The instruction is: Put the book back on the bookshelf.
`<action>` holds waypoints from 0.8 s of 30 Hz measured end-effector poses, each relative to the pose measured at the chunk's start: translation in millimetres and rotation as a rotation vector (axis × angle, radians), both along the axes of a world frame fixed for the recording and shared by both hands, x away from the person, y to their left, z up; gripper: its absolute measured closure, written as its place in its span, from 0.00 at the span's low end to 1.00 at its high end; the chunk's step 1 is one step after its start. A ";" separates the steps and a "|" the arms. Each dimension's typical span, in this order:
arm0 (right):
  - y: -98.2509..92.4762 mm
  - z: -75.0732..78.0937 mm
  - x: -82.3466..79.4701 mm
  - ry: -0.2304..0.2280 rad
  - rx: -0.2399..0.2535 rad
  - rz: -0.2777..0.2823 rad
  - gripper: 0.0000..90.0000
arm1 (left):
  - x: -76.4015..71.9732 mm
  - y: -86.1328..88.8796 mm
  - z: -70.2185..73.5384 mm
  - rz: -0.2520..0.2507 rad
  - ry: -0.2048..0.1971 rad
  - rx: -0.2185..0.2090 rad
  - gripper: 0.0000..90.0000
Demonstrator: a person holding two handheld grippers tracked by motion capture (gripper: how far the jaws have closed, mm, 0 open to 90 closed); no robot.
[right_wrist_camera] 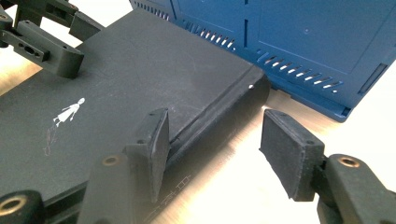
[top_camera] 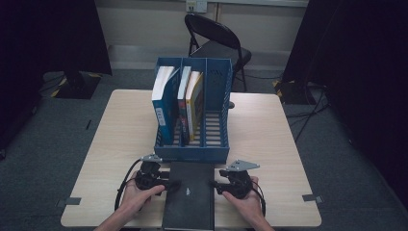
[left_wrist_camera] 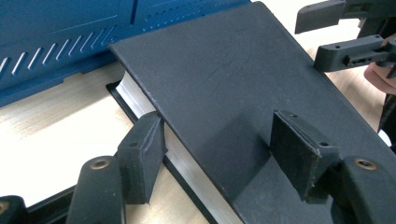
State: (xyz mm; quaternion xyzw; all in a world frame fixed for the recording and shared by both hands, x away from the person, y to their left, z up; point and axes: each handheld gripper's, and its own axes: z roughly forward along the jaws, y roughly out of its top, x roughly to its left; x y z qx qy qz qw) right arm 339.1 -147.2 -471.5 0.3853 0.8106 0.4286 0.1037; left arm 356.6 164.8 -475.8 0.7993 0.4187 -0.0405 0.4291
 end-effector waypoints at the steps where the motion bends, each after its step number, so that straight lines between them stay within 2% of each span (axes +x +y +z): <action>1: 0.0 -0.1 0.0 0.000 0.001 0.000 0.46 | 0.0 0.3 -0.1 0.000 -0.002 -0.001 0.41; 5: -0.2 -0.3 0.0 0.000 0.003 0.000 0.46 | -0.3 0.6 -1.0 0.003 -0.005 -0.006 0.41; 9: -0.2 -0.4 -0.3 -0.001 0.002 -0.002 0.46 | 1.7 -0.4 -0.5 0.018 0.043 -0.015 0.41; 13: -0.2 -0.5 -0.3 -0.001 0.004 -0.002 0.46 | 2.0 0.2 0.2 0.038 0.058 -0.023 0.44; 17: -0.2 -0.5 -0.3 -0.002 0.003 0.000 0.46 | 1.7 3.1 2.2 0.053 0.080 -0.065 0.44; 22: -0.6 -0.2 -0.5 -0.004 0.004 -0.002 0.46 | 2.0 11.7 8.0 0.051 0.085 -0.166 0.45; 24: -0.9 -0.1 -0.5 -0.002 0.005 -0.004 0.46 | 1.8 13.2 9.5 0.054 0.086 -0.189 0.47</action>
